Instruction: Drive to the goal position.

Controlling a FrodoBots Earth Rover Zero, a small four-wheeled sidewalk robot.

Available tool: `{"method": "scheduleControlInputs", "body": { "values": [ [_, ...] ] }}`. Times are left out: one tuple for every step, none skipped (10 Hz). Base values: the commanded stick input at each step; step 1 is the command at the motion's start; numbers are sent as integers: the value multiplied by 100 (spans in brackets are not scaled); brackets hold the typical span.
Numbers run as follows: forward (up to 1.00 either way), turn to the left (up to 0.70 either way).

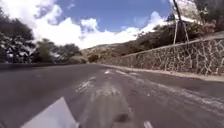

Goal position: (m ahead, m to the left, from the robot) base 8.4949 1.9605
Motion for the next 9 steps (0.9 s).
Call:
{"method": "scheduleControlInputs", "body": {
  "values": [
    [45,0],
    [45,0],
    [45,0],
    [45,0],
    [45,0],
    [45,0],
    [45,0],
    [45,0],
    [45,0]
  ]
}}
